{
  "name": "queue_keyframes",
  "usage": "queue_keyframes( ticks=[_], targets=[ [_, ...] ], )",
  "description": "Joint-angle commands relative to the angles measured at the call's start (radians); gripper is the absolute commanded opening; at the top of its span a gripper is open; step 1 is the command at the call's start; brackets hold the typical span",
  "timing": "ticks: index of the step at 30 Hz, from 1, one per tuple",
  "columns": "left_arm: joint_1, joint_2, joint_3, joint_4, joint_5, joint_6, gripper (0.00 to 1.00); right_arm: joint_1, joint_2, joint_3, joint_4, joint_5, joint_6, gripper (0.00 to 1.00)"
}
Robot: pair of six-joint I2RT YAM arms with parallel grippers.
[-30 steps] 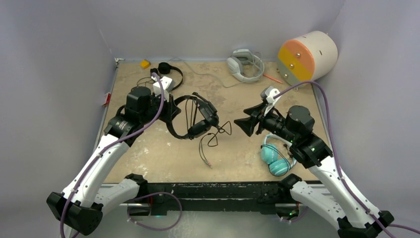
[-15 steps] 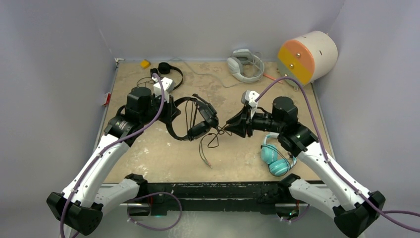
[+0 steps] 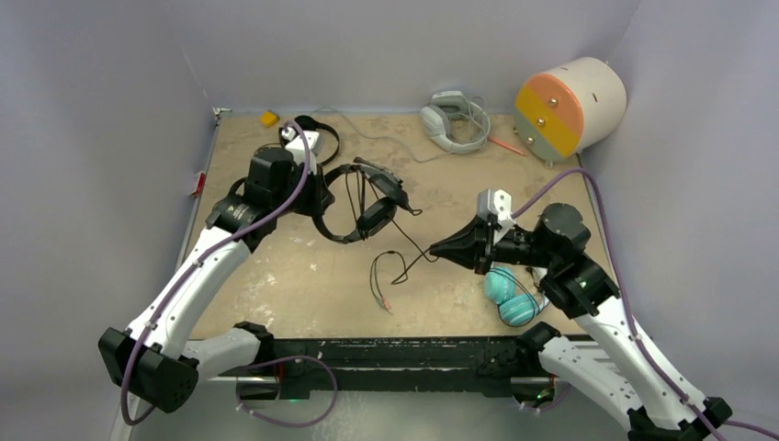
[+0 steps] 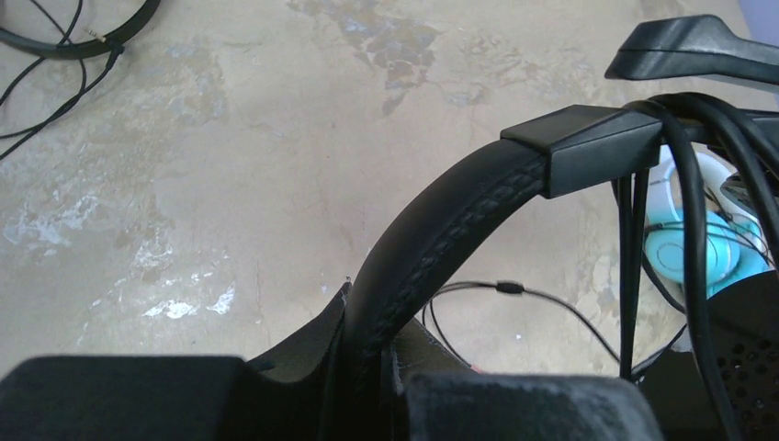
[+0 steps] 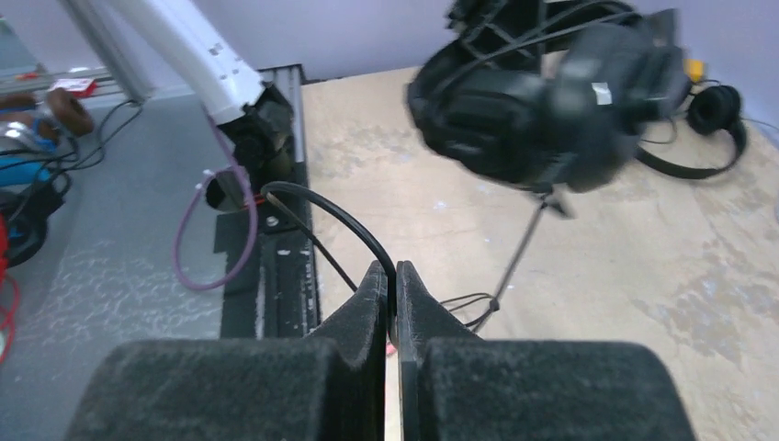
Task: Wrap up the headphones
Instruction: Wrap the headphones cable around the headphones.
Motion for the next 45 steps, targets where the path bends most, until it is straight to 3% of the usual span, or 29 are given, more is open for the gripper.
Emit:
queue_keyframes(
  ticks=[1, 4, 7, 10, 15, 24, 32, 40, 45],
  targets=[
    [0.007, 0.042, 0.102, 0.017, -0.063, -0.126, 0.00, 0.001, -0.008, -0.078, 0.008, -0.087, 0.056, 0.02],
    [0.006, 0.053, 0.139, 0.024, -0.060, -0.143, 0.00, 0.001, 0.014, -0.138, 0.054, -0.139, 0.099, 0.20],
    [0.007, 0.053, 0.173, 0.024, -0.063, -0.134, 0.00, 0.001, 0.017, -0.185, 0.110, -0.155, 0.145, 0.56],
    [0.007, 0.052, 0.200, 0.014, -0.063, -0.097, 0.00, 0.001, 0.014, -0.195, 0.117, -0.054, 0.169, 0.70],
    [0.007, 0.040, 0.246, -0.004, -0.093, -0.027, 0.00, 0.001, 0.082, -0.185, 0.102, 0.195, 0.253, 0.75],
    [0.006, 0.071, 0.342, -0.070, -0.062, -0.022, 0.00, 0.019, 0.328, -0.220, 0.473, 0.257, 0.493, 0.94],
    [0.006, 0.076, 0.361, -0.072, -0.059, -0.030, 0.00, 0.202, 0.475, -0.295, 0.728, 0.463, 0.565, 0.94],
    [0.006, 0.087, 0.375, -0.078, -0.071, -0.031, 0.00, 0.377, 0.603, -0.315, 0.759, 0.718, 0.563, 0.90],
    [0.006, 0.088, 0.378, -0.076, -0.077, -0.037, 0.00, 0.449, 0.757, -0.288, 0.832, 0.752, 0.590, 0.82]
  ],
)
